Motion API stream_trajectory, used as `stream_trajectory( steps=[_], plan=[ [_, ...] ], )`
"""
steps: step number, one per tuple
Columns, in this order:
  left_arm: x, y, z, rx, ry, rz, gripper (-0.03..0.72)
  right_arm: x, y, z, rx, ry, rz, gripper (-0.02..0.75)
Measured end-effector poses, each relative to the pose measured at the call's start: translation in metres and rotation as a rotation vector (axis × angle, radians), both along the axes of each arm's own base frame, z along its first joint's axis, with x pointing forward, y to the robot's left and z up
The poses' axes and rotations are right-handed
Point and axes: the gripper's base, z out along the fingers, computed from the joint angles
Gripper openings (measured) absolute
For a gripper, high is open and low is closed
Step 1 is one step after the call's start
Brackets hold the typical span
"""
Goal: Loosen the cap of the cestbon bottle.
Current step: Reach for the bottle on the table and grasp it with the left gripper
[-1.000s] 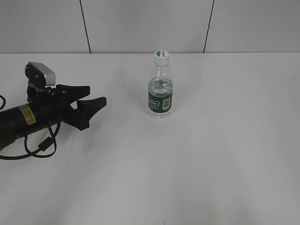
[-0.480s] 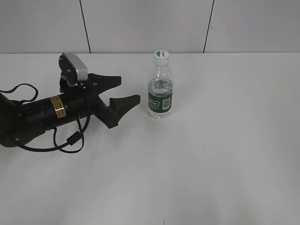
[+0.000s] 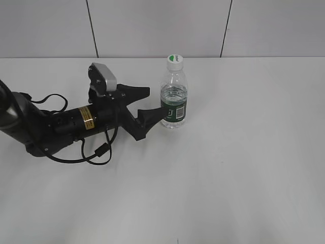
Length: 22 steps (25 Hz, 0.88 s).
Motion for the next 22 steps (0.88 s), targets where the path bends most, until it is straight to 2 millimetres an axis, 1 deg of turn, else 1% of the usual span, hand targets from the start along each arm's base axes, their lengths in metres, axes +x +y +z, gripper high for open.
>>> stream_trajectory(
  steps=[4,7,12,16,19,22],
  plan=[
    [0.001,-0.010,-0.007,0.000,0.002,-0.025,0.559,0.000,0.000,0.000,0.000,0.000,0.000,0.442],
    [0.003,-0.017,-0.008,-0.005,-0.007,-0.040,0.559,0.000,0.000,0.000,0.000,0.000,0.000,0.442],
    [0.012,-0.022,-0.006,-0.017,-0.017,-0.025,0.559,0.000,0.000,0.000,0.000,0.000,0.000,0.442],
    [0.020,-0.025,-0.013,-0.039,0.016,-0.015,0.559,0.000,0.000,0.000,0.000,0.000,0.000,0.442],
    [0.019,-0.030,-0.018,-0.039,0.037,-0.025,0.559,0.000,0.000,0.000,0.000,0.000,0.000,0.442],
    [0.019,-0.039,-0.019,-0.033,0.034,-0.041,0.559,0.000,0.000,0.000,0.000,0.000,0.000,0.442]
  ],
)
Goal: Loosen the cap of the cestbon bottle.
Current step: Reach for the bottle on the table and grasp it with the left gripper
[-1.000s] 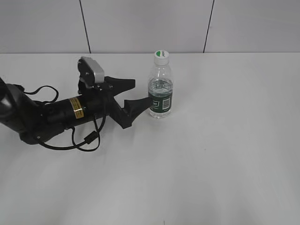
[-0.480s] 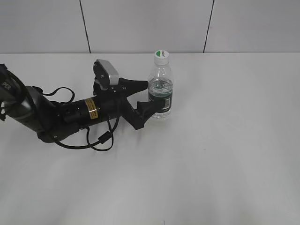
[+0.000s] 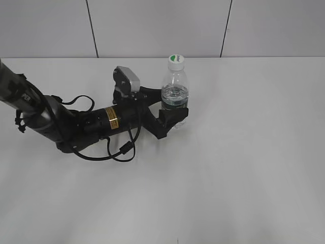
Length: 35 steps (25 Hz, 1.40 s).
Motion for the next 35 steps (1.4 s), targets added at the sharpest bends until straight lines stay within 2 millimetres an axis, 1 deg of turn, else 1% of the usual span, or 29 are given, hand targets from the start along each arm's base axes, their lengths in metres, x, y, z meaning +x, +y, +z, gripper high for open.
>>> stream_trajectory(
  steps=[5,11,13,18,21,23,26,31,35],
  plan=[
    [0.007,-0.010,-0.003,0.021,0.002,-0.005,0.559,0.000,0.000,0.000,0.000,0.000,0.000,0.442],
    [0.018,-0.018,-0.012,-0.010,0.049,-0.016,0.559,0.000,0.000,0.000,0.000,0.000,0.000,0.442],
    [0.019,-0.019,-0.015,-0.012,0.060,-0.024,0.559,0.000,0.000,0.000,0.000,0.000,0.000,0.442],
    [0.018,-0.023,-0.013,-0.018,0.057,-0.035,0.557,0.000,0.000,0.000,0.000,0.000,0.000,0.442],
    [0.019,-0.023,-0.013,-0.023,0.057,-0.029,0.524,0.000,0.000,0.000,0.000,0.000,0.000,0.442],
    [0.019,-0.023,-0.012,-0.029,0.056,-0.029,0.484,0.000,0.000,0.000,0.000,0.000,0.000,0.442],
    [0.019,-0.023,-0.012,-0.028,0.055,-0.030,0.404,0.000,0.000,0.000,0.000,0.000,0.000,0.442],
    [0.018,-0.023,-0.013,-0.035,0.054,-0.035,0.403,0.000,0.000,0.000,0.000,0.000,0.000,0.442],
    [0.020,-0.017,-0.012,-0.041,0.042,-0.047,0.403,0.000,0.000,0.000,0.000,0.000,0.000,0.442]
  ],
)
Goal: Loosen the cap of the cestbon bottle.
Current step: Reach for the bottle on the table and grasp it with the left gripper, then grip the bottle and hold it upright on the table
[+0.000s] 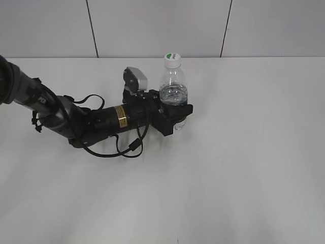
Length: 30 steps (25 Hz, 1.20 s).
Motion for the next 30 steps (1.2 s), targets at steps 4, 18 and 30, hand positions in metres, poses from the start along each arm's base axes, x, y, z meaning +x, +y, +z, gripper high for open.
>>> stream_trajectory(
  steps=[4,18,30],
  plan=[
    [0.001,0.011,0.003,0.041,-0.037,-0.069,0.403,0.000,0.000,0.000,0.000,0.000,0.000,0.442],
    [-0.037,0.042,0.037,0.121,-0.094,-0.121,0.403,0.000,0.000,0.000,0.000,0.000,0.000,0.442],
    [-0.058,0.023,0.037,0.102,-0.054,-0.130,0.403,0.000,0.000,0.000,0.000,0.000,0.000,0.442]
  ],
)
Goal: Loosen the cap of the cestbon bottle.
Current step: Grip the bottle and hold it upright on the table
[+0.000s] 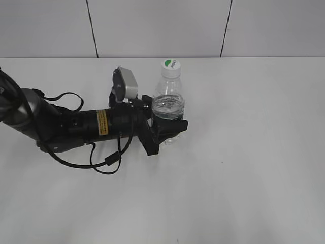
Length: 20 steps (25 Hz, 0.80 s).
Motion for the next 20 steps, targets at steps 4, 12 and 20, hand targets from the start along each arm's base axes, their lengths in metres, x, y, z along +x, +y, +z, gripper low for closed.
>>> stream_trajectory(
  steps=[4,12,20],
  plan=[
    [-0.003,-0.006,-0.001,-0.006,0.007,0.000,0.403,0.000,0.000,0.000,0.000,0.000,0.000,0.442],
    [-0.002,-0.009,-0.013,-0.032,0.088,0.044,0.403,0.000,0.000,0.000,0.000,0.000,0.000,0.442],
    [-0.001,-0.010,-0.020,-0.025,0.113,0.049,0.403,0.000,0.000,0.000,0.000,0.000,0.000,0.442]
  ],
)
